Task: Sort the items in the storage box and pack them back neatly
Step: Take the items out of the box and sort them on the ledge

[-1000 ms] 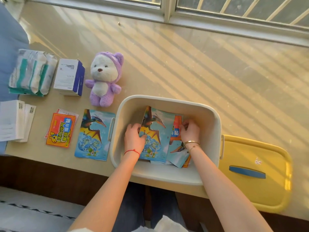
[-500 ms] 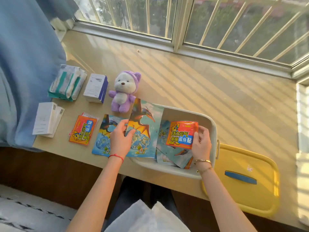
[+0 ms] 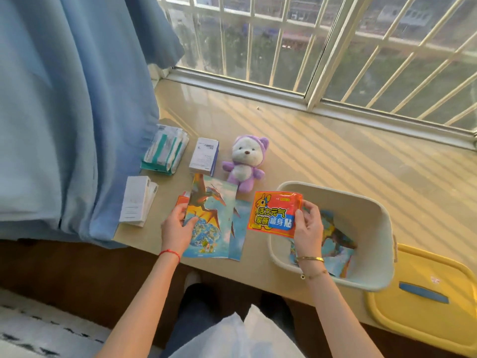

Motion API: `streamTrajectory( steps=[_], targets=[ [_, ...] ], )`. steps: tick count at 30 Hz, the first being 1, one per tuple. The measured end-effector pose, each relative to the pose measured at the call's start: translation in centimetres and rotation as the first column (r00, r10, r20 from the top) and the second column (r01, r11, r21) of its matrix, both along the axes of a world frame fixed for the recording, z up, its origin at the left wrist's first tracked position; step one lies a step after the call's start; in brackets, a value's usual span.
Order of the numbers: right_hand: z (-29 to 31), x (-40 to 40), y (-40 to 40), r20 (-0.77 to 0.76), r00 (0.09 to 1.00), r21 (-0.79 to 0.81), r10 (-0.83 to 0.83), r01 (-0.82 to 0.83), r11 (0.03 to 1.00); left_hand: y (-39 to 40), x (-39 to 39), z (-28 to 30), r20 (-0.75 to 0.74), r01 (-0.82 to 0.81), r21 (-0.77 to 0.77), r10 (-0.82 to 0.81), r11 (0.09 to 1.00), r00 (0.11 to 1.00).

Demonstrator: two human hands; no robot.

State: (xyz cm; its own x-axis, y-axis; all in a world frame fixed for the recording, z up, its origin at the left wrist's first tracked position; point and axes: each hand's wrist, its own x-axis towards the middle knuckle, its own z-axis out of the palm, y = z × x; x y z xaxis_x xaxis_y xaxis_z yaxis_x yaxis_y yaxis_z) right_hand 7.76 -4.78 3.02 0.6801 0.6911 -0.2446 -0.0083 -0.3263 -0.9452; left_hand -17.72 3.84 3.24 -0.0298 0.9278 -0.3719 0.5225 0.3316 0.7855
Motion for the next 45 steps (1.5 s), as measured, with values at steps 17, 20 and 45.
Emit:
streamTrajectory(
  steps=[17,20,45],
  targets=[
    [-6.5,-10.2,1.5,-0.076,0.942,-0.088,-0.326,0.319,0.944,2.8,0.5,-12.6,0.087,0.412,-0.191,-0.403,0.891,0.911],
    [-6.9,-10.8,2.0,-0.091,0.949,-0.084,-0.301,0.294,0.952,3.3,-0.3,-13.4,0.011,0.46,-0.178,-0.466,0.87,0.885],
    [-15.5,-20.1,16.9,0.107,0.789,-0.504,0.604,-0.481,0.717,10.8,-20.0,-9.5,-0.455,0.476,0.114,-0.38,0.872,0.805]
  ],
)
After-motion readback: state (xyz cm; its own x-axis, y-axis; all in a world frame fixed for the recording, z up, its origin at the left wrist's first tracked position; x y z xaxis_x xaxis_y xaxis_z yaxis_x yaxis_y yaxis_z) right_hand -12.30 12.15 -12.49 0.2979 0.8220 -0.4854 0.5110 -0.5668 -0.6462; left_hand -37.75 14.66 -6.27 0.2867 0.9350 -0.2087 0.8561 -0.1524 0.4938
